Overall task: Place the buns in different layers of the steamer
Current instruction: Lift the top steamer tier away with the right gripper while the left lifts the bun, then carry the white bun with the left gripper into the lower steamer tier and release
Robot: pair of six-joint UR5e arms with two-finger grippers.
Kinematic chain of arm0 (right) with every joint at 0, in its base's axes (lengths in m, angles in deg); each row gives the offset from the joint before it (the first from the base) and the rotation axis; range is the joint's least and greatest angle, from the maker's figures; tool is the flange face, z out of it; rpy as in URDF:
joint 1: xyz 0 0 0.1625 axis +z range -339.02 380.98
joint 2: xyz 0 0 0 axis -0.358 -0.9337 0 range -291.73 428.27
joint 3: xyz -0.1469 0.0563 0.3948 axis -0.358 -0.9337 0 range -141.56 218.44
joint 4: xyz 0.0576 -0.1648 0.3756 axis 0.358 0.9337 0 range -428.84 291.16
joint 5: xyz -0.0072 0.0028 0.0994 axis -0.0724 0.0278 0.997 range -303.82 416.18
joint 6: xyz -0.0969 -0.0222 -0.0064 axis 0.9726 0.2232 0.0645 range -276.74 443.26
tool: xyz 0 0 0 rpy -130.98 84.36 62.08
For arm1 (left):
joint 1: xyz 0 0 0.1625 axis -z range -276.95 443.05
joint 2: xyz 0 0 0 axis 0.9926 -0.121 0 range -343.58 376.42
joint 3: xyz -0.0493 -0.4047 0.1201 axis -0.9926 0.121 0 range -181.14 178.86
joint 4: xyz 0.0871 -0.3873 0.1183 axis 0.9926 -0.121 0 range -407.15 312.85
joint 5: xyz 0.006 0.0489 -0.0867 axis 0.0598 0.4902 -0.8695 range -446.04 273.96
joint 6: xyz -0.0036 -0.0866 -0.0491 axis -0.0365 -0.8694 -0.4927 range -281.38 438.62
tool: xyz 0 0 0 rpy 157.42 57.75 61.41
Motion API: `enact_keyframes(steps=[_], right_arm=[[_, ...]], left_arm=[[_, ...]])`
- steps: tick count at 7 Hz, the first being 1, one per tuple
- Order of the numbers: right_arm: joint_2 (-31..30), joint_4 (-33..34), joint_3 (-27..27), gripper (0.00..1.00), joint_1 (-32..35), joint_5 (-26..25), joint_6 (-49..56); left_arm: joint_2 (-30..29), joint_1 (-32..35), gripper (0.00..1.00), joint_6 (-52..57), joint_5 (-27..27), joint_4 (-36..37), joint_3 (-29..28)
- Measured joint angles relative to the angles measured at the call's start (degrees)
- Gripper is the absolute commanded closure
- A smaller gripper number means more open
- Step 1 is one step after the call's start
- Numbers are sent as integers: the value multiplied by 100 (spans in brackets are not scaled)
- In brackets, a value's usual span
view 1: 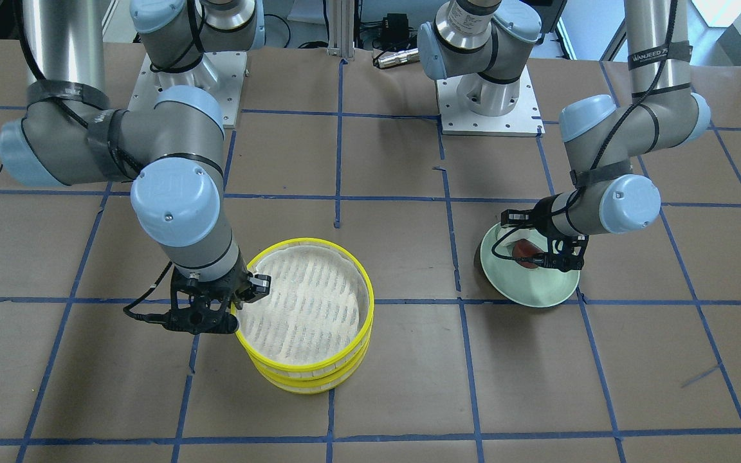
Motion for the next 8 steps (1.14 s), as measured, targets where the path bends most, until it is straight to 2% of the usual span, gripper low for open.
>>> enact_keyframes(steps=[2,4,6,8], right_arm=[[-397,-447,-189,96,-475,-30,533],[-576,-733,-409,96,-1255,-31,1472],[-824,-855,-449,96,-1917,-124,2536],[-823,-851,-396,95,-2432,-236,3488]], left_arm=[[120,54,82,-17,0,96,-82],[442,335,82,-372,-51,109,-426],[586,1186,82,-1593,-492,95,-950],[381,2388,81,-2981,-1045,743,-1370]])
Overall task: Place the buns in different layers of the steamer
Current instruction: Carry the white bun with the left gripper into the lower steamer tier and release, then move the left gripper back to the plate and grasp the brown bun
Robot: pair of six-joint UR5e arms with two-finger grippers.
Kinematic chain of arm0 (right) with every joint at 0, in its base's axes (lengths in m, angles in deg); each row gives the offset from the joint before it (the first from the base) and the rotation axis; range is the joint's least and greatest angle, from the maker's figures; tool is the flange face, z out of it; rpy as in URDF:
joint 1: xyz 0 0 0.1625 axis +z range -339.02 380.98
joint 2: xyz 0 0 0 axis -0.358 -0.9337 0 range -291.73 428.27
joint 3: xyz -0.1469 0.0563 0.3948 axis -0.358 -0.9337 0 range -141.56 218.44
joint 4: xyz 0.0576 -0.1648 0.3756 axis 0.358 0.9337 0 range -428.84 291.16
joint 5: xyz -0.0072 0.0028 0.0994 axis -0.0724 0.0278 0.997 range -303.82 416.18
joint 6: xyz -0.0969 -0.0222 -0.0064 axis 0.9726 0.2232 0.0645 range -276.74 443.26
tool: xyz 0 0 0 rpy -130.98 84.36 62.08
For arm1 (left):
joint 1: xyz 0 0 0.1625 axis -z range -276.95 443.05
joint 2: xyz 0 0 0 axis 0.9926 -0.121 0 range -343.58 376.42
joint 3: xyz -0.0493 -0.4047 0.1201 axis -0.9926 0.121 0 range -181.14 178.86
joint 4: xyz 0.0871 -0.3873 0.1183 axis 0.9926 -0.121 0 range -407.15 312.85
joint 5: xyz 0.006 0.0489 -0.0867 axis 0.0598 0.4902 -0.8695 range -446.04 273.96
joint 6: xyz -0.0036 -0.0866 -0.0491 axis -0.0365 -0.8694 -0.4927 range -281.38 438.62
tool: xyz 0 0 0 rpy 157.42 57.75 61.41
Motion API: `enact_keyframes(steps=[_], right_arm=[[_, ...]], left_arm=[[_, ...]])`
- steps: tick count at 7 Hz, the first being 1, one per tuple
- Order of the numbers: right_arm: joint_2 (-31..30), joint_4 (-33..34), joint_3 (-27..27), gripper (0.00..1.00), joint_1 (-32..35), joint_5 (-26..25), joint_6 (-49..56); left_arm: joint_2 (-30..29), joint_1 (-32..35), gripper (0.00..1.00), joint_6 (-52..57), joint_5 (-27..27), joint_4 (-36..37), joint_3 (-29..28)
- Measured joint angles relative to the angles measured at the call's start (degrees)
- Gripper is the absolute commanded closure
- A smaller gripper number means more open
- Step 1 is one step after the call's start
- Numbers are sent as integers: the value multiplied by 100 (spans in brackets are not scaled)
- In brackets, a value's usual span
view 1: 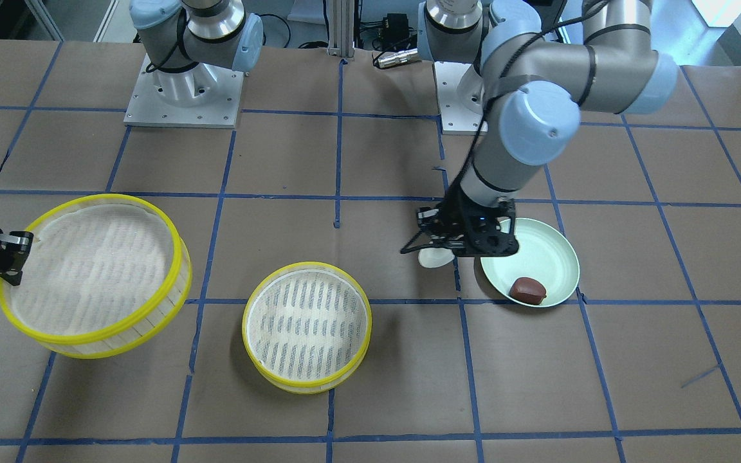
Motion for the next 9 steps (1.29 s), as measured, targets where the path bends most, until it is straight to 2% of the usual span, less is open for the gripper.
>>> enact_keyframes(steps=[1,2,4,6,8,9], right_arm=[[90,56,15,95,-102,-26,242],[159,100,37,95,-141,-47,338],[183,131,131,95,-158,-48,361],[159,132,166,96,-152,-15,260],[123,80,156,96,174,52,-711],[149,99,144,96,662,127,-1519]], left_arm=[[-327,504,76,-580,-260,703,-173],[-719,938,1,-1026,-432,1478,-335],[-1159,1316,0,-1533,-485,2143,-522],[-1146,1308,0,-1296,-320,2227,-527],[-915,559,0,466,453,2003,-253],[-604,-43,0,1301,631,1836,103]])
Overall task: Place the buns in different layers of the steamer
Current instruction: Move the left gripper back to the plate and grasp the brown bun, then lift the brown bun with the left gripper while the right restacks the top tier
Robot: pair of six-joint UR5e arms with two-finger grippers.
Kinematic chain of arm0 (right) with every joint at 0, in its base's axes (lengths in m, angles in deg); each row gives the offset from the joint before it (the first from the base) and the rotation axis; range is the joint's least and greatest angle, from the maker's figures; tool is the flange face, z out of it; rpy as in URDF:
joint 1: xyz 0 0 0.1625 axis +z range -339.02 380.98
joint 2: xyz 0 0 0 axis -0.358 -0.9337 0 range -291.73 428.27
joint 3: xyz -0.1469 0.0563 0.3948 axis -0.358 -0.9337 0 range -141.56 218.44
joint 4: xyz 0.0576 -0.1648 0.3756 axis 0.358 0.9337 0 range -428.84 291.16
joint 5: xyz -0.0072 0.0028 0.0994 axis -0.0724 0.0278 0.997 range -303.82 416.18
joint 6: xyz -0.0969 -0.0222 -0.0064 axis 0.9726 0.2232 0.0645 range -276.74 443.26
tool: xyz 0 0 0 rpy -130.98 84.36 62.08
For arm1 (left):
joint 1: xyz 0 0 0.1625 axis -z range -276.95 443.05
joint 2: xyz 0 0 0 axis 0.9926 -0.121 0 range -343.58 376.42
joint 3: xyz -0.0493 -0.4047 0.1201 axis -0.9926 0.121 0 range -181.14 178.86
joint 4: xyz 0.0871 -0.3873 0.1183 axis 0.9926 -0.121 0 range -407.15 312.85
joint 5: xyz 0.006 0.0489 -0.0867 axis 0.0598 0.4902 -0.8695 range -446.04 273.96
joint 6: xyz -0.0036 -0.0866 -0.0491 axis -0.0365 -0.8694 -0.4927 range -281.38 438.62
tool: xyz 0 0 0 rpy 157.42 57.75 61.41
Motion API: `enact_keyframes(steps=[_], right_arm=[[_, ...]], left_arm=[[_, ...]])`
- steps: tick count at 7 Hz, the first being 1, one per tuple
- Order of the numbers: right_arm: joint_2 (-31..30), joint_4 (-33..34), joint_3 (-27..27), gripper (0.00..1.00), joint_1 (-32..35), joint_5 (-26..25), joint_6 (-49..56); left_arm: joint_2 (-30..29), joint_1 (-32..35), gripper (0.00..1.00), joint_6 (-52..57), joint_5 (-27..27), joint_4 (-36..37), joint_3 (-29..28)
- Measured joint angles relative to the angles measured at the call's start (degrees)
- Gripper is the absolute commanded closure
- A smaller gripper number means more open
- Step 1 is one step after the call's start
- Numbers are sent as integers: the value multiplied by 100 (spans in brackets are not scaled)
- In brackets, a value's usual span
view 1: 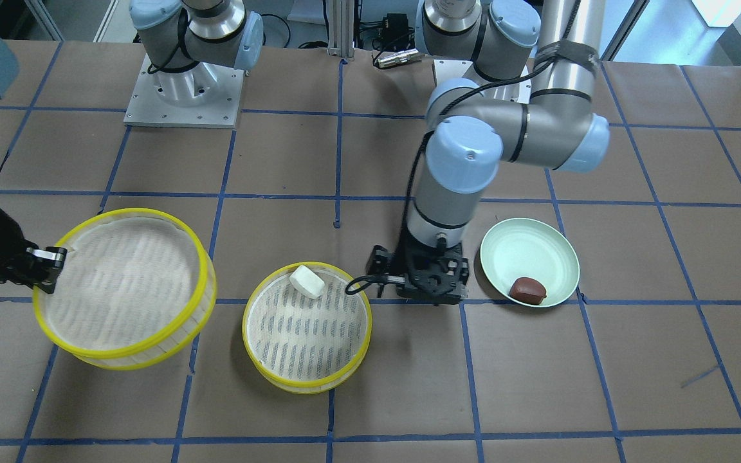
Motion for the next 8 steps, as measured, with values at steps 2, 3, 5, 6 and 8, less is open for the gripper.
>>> enact_keyframes(steps=[2,3,5,6,8], right_arm=[[265,201,-5,96,1054,105,-1735],[448,319,4,95,1432,114,-2330],[776,548,12,95,1741,117,-2778],[875,680,13,95,1797,105,-2833],[950,758,12,94,1843,61,-2811]], left_arm=[[586,-1221,0,1483,88,-170,913],[657,-1705,0,2006,93,-197,1214],[413,-2079,0,2461,169,-163,1350],[212,-2120,2,2500,201,-102,1341],[-20,-2139,27,2490,209,60,1336]])
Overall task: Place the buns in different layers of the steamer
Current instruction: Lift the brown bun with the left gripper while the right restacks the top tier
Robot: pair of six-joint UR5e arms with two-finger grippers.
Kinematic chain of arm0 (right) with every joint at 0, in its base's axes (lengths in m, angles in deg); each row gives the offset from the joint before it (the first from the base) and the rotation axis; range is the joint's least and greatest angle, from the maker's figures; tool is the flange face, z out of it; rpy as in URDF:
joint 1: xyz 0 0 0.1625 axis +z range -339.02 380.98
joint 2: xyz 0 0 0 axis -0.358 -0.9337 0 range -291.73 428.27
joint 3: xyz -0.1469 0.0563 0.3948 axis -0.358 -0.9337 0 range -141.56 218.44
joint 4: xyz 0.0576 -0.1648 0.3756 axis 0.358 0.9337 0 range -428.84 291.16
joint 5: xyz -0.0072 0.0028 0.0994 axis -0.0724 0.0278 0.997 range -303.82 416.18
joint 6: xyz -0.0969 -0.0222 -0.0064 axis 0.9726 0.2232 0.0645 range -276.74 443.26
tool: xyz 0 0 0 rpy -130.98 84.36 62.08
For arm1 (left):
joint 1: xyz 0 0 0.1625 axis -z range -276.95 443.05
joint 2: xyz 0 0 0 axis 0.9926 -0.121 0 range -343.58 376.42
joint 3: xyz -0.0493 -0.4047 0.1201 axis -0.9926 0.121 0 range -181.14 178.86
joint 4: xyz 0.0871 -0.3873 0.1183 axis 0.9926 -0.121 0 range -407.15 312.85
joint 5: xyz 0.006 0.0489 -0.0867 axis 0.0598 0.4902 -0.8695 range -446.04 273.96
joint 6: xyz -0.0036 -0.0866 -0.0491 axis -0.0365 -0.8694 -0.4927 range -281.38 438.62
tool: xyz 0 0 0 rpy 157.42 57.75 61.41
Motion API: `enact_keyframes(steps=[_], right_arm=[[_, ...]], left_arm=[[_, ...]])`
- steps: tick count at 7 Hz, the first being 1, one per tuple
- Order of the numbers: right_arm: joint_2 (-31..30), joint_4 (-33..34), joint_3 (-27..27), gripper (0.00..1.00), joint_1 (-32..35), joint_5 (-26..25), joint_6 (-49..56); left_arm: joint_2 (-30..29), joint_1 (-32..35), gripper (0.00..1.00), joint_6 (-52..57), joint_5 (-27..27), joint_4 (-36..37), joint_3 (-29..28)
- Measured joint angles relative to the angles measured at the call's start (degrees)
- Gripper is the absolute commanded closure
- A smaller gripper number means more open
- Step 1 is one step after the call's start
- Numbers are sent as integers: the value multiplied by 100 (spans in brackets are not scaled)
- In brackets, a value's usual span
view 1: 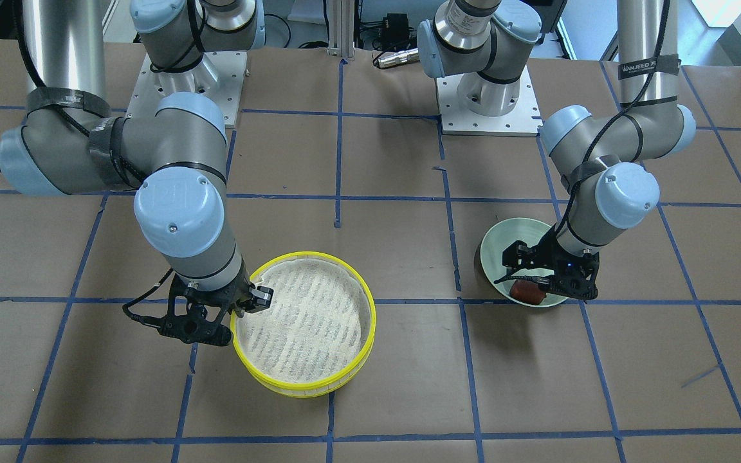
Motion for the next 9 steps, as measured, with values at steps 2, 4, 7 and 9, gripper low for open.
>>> enact_keyframes(steps=[2,4,7,9], right_arm=[[11,6,16,93,5,0,-10],[11,-20,30,92,6,-8,5],[-44,-64,141,92,-2,-29,22],[-48,-52,163,85,6,-7,-7]], left_arm=[[-55,2,73,-28,-11,162,-26],[-68,12,97,-157,-26,196,-149],[246,139,98,-345,-19,124,-315],[750,445,98,-553,-46,-99,-426]])
